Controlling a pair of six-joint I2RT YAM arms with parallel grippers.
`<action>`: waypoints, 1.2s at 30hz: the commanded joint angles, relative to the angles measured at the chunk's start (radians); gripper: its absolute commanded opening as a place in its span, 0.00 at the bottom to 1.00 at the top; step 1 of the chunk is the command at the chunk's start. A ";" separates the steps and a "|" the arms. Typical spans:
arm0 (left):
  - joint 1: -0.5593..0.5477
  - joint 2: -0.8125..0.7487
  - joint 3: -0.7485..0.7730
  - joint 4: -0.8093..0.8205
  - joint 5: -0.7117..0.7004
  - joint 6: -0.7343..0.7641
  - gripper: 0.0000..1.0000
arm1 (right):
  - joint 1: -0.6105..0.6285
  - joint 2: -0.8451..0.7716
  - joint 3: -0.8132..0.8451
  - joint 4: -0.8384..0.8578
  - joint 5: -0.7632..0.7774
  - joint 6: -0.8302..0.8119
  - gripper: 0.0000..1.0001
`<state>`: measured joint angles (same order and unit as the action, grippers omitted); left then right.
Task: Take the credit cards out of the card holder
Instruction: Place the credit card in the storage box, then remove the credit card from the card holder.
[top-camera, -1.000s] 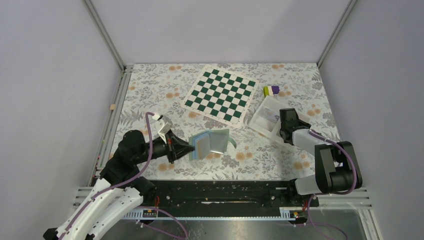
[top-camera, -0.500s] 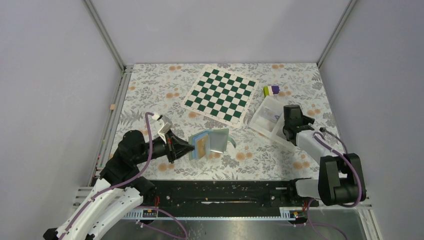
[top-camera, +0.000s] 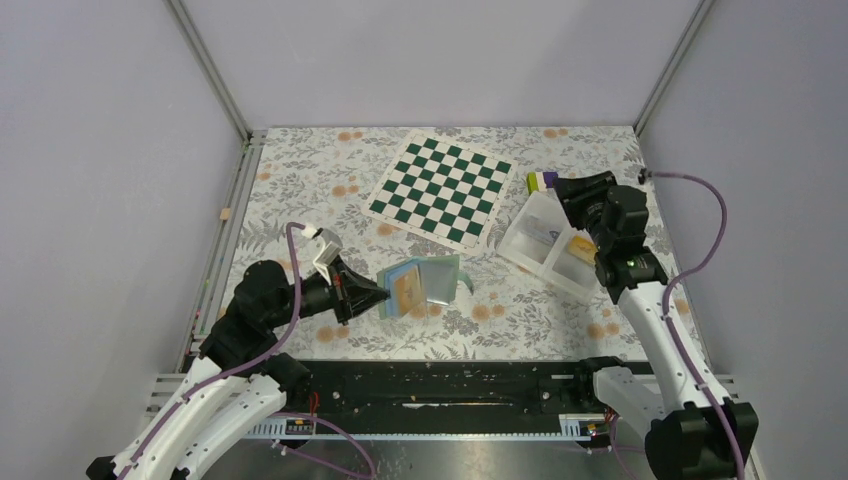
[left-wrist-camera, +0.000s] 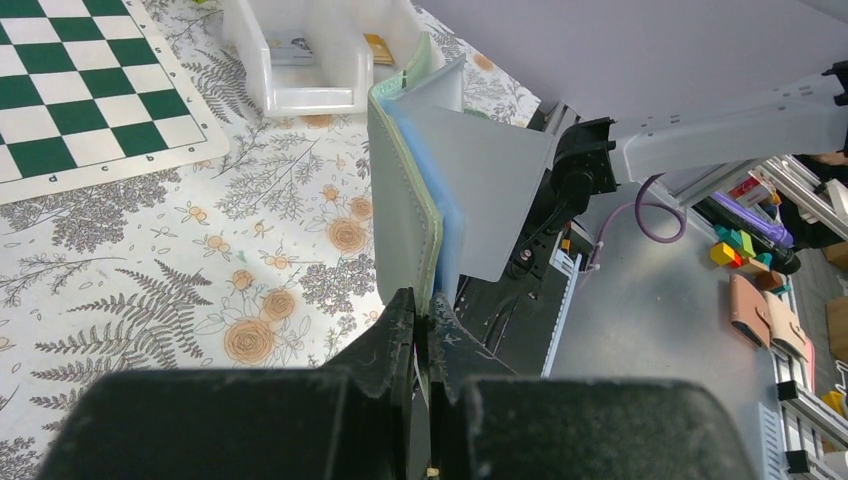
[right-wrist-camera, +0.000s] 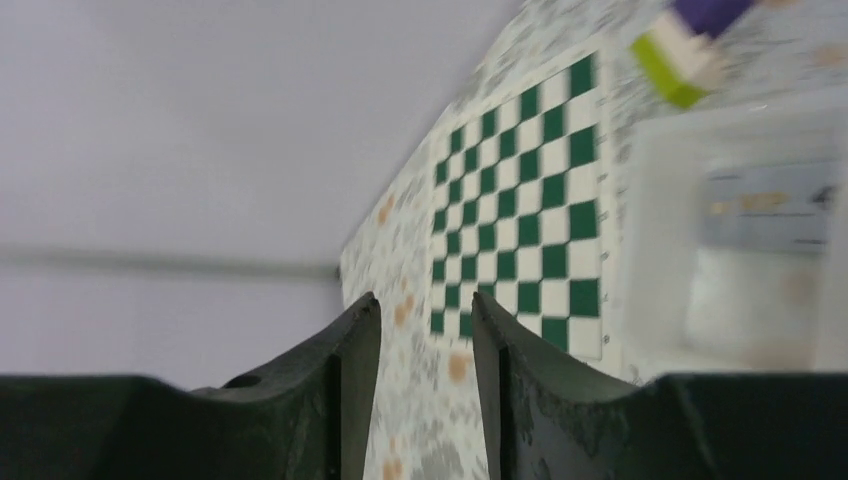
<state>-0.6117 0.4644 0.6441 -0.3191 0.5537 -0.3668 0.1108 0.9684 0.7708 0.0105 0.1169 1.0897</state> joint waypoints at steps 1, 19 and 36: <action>-0.005 -0.002 0.003 0.113 0.009 -0.053 0.00 | 0.065 -0.068 0.089 -0.106 -0.488 -0.269 0.44; -0.005 0.142 -0.021 0.274 -0.114 -0.168 0.00 | 0.830 -0.229 0.021 0.146 -0.409 -0.149 0.40; -0.005 0.098 -0.038 0.383 0.026 -0.254 0.00 | 0.848 -0.150 0.157 -0.189 -0.339 -0.587 0.59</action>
<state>-0.6140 0.5789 0.6106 -0.0463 0.5007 -0.5888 0.9985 0.8272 0.8440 -0.1333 -0.1520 0.6182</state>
